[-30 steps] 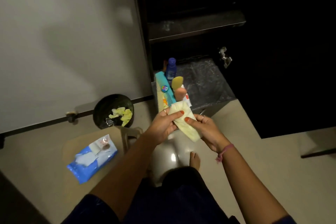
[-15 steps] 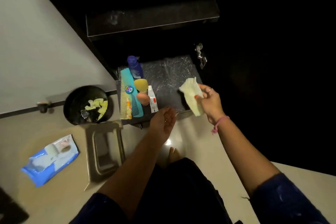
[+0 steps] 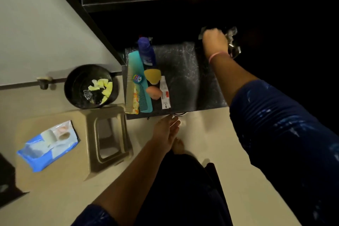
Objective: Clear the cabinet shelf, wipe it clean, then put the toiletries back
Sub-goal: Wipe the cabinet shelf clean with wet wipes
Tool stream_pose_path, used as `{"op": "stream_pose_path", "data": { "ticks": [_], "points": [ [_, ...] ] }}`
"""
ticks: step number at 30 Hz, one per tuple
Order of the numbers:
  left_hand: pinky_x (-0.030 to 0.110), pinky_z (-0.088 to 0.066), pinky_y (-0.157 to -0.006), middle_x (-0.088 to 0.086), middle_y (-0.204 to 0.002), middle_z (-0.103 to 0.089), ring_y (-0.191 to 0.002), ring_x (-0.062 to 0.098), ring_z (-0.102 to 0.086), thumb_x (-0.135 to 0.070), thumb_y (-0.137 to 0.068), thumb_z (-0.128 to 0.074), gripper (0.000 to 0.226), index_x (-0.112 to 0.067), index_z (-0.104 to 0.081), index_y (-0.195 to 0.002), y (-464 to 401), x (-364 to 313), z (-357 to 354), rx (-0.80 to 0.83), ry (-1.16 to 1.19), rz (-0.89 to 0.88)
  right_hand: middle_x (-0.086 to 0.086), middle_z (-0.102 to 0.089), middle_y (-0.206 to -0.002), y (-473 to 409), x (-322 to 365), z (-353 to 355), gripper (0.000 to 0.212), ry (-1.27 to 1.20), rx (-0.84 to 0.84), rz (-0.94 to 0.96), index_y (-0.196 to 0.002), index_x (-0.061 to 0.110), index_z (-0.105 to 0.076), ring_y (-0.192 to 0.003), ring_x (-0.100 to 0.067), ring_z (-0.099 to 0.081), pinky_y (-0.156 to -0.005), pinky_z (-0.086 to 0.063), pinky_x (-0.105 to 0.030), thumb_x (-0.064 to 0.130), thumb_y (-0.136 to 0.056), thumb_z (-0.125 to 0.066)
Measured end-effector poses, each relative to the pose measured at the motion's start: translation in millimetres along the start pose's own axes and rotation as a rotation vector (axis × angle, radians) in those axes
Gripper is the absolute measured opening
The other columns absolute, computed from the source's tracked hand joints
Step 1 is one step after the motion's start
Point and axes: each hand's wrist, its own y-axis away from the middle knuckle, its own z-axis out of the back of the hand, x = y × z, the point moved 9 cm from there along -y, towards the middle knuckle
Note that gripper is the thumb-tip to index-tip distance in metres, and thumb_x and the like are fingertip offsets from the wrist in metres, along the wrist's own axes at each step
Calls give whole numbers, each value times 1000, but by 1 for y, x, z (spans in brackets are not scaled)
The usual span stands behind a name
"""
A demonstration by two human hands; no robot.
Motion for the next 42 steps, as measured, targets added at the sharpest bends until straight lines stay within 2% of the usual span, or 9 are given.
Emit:
{"op": "stream_pose_path", "data": {
  "ticks": [4,10,16,21,25,29,32,35,42],
  "points": [
    [32,-49,-96,7,-121,-65,-111,21,-62,-20,-97,-48,28,-10,-56,-122,-7,1,18,-50,65,31,-34,-57,-118,-13,-13,-33,34,68,80,11,-117,-14,-54,-113,-48,-54,-94,-42,-53,-7,-93,-31],
    [22,-55,-57,4,-131,-60,-122,19,-55,-28,-97,-49,37,-14,-51,-132,-3,5,24,-26,305,62,-24,-36,-143,-6,-32,-56,46,-15,50,29,-138,-1,-39,-125,-41,-43,-102,-37,-44,-6,-93,-29],
    [29,-46,-91,7,-134,-57,-126,20,-52,-25,-100,-43,35,-11,-50,-132,-4,3,24,9,388,42,-19,-23,-153,55,-47,-81,53,-201,26,55,-143,-1,-28,-143,-32,-20,-118,-15,-36,-10,-91,-33],
    [32,-43,-104,11,-133,-57,-123,21,-55,-17,-100,-42,33,-7,-48,-131,-10,0,25,-31,348,-20,-14,-29,-151,124,-74,-97,59,-302,5,-26,-139,1,-38,-142,-25,-25,-102,10,4,-22,-85,-32],
    [33,-41,-105,13,-135,-54,-124,24,-53,-16,-100,-40,35,-5,-46,-133,-7,-5,22,-44,348,-63,-11,-32,-150,177,-85,-97,73,-199,3,-85,-139,5,-41,-140,-22,-30,-103,12,-2,-28,-74,-37],
    [33,-36,-109,14,-141,-48,-131,25,-46,-18,-102,-32,38,-3,-40,-137,-9,-8,18,-19,302,-59,-17,-42,-144,218,-94,-92,70,-168,-12,-67,-131,1,-51,-134,-28,-40,-109,-21,-26,-30,-68,-39],
    [33,-41,-102,15,-136,-52,-126,26,-51,-16,-102,-35,36,-4,-43,-134,-13,-10,23,-47,300,-57,-15,-51,-137,229,-107,-89,53,-183,35,-152,-125,-1,-56,-127,-29,-49,-104,-35,-25,-23,-79,-39],
    [34,-42,-103,13,-134,-54,-124,27,-52,-14,-102,-35,35,-4,-44,-134,-13,-11,23,-40,237,-74,-23,-60,-123,213,-97,-53,48,-201,-109,-129,-115,-6,-62,-111,-39,-59,-96,-46,-36,-24,-74,-44],
    [29,-50,-86,8,-115,-64,-107,22,-62,-17,-100,-41,32,-8,-51,-129,-16,-8,26,-95,229,-76,-17,-46,-141,68,-26,17,39,-166,-282,90,-130,-1,-50,-135,-30,-36,-114,-20,-26,-2,-93,-38]
  ]
}}
